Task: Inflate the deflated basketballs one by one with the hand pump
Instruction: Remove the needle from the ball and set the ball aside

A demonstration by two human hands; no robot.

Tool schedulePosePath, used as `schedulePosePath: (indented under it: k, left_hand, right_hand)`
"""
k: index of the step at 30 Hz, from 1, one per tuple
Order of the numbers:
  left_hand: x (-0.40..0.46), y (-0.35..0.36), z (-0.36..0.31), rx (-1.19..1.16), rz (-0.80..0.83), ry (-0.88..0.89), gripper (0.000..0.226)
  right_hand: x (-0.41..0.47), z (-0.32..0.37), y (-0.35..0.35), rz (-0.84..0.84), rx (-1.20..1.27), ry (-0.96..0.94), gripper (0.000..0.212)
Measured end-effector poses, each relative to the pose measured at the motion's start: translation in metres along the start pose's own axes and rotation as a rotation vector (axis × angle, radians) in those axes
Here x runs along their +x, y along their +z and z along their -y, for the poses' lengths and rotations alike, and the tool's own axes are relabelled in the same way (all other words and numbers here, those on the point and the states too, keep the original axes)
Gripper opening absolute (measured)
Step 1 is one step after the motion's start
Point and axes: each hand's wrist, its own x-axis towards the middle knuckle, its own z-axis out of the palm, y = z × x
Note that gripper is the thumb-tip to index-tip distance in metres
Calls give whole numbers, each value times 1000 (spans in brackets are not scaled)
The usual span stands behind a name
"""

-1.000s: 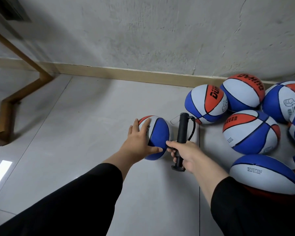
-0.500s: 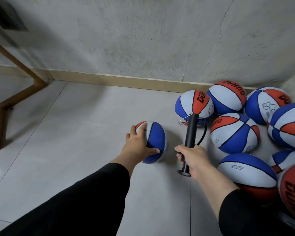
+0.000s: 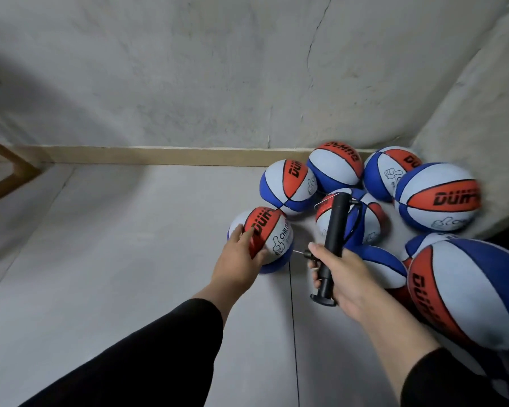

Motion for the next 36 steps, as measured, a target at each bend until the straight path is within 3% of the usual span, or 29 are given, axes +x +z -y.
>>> schedulePosePath:
  k: [3,7,12,15,19,25,30,32,36]
  left_hand:
    - [-3,-2,-18,78,61,62,65]
    - [-14,-27,-55,-46,11,41,56]
    - [-55,-78,-116,-307,-72,157,45]
    - [-89,-119,-153,-317,-64,208,45]
    - [-138,-170,-187,-378,-50,225,56]
    - [-192,-215,-219,-532,0,326,28]
    - [-209,-234,-216,-758,-81,252,27]
    - [-213,-237,-213,-806,-40,172,27]
    - [-218,-230,-210,-764,64,233,31]
  right_hand:
    - [-16,3,-8,-17,27,-14,14]
    - [-41,10,-10,-18,49,-58,15]
    - [-86,32,8,25,-8,-118,15]
    - [-116,58,25,59,-65,-200,18]
    - [-169,107,48,112,-236,-340,24]
    - [-242,177,70,208,-640,-579,9]
    - [-265,187,65,229,-449,-592,18]
    - [-269,186,62,239,-297,-535,18]
    - [-266,189,60,255,-111,-459,15]
